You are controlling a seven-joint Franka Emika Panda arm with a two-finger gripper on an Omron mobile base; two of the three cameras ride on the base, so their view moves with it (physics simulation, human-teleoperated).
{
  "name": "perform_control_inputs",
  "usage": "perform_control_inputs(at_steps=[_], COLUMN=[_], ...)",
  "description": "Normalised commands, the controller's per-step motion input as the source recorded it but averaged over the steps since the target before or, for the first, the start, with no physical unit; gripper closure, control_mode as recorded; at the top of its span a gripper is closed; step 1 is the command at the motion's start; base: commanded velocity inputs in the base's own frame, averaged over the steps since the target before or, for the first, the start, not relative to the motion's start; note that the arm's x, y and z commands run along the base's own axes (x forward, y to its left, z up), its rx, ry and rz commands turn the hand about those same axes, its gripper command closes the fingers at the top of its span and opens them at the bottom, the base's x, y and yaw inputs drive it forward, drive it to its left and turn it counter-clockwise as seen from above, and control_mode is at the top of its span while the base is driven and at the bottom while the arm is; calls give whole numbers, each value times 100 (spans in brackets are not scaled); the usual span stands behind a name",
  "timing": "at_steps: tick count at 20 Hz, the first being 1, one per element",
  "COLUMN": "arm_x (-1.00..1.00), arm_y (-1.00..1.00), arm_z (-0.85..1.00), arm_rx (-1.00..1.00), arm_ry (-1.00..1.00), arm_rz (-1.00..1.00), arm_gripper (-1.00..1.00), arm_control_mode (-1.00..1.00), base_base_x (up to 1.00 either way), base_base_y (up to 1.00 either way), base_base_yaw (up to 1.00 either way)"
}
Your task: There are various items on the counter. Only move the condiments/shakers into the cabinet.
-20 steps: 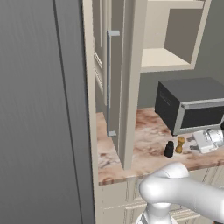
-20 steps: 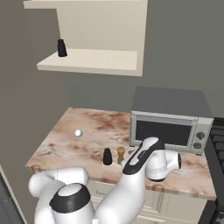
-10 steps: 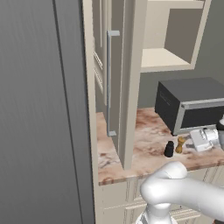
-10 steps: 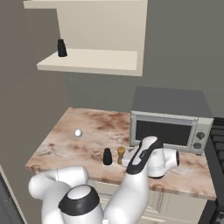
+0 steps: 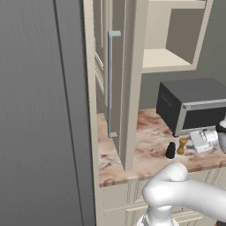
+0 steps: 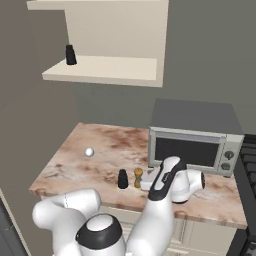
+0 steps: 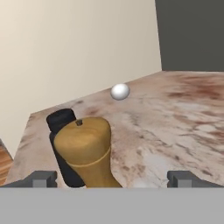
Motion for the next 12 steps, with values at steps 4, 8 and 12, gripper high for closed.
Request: perform_control_inputs(at_steps=[4, 8, 12], arm_x=[0, 0, 0], arm_y=[0, 3, 0], arm_z=[-3, 0, 0], arm_rx=[0, 0, 0], arm_ry=[0, 0, 0], arm_rz=[1, 1, 0], arm_gripper=[-100, -100, -100], arm_control_mode=[-100, -100, -100], base_base_x=[0, 0, 0], base_base_y=[0, 0, 0], base_base_yaw=[0, 0, 0])
